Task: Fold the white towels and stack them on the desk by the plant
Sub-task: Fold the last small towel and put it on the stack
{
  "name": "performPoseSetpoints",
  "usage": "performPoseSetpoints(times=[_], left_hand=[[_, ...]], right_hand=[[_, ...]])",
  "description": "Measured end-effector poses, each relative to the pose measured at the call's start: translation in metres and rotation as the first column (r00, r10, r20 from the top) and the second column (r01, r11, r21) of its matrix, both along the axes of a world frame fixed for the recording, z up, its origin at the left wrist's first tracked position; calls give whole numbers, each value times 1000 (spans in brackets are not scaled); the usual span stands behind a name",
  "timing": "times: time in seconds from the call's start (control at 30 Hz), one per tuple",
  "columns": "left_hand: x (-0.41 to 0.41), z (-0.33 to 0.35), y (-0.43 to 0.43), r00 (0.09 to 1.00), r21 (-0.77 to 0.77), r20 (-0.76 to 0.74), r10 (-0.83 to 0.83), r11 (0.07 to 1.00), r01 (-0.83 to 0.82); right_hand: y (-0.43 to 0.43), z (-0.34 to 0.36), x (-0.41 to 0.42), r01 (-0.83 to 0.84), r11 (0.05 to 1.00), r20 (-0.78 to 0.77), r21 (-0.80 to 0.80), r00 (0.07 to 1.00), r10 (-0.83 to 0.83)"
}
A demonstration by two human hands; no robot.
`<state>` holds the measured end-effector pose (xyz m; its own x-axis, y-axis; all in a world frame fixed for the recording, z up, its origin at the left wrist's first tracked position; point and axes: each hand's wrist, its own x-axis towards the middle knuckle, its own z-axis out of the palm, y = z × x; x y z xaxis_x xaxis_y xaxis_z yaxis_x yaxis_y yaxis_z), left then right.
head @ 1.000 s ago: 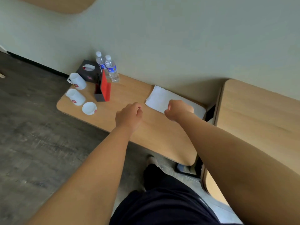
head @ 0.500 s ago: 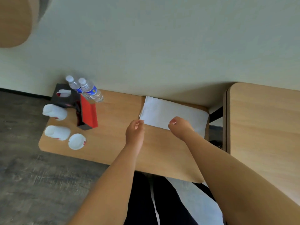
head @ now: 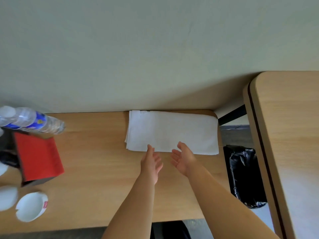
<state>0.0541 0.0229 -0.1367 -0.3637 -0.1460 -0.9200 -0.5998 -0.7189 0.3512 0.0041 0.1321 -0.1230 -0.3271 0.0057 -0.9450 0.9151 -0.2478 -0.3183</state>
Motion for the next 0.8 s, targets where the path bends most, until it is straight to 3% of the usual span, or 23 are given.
performPoseSetpoints(times=[0.13, 0.3, 0.6, 0.7, 0.8], left_hand=[[-14, -34, 12, 994, 100, 65, 87, 991, -93], [-26, -50, 27, 985, 72, 55, 161, 984, -164], [-49, -61, 35, 968, 81, 83, 235, 967, -242], [-54, -64, 34, 967, -8, 131, 220, 975, -221], [-59, -66, 38, 944, -84, 83, 320, 946, -313]], right_hand=[[15, -28, -1, 218, 971, 100, -100, 973, -208], [17, -49, -7, 404, 909, 91, -106, 914, -396], [24, -66, -17, 383, 922, 51, -50, 923, -381], [30, -67, -23, 364, 931, 11, -22, 931, -364], [32, -67, -27, 397, 916, -17, -63, 917, -399]])
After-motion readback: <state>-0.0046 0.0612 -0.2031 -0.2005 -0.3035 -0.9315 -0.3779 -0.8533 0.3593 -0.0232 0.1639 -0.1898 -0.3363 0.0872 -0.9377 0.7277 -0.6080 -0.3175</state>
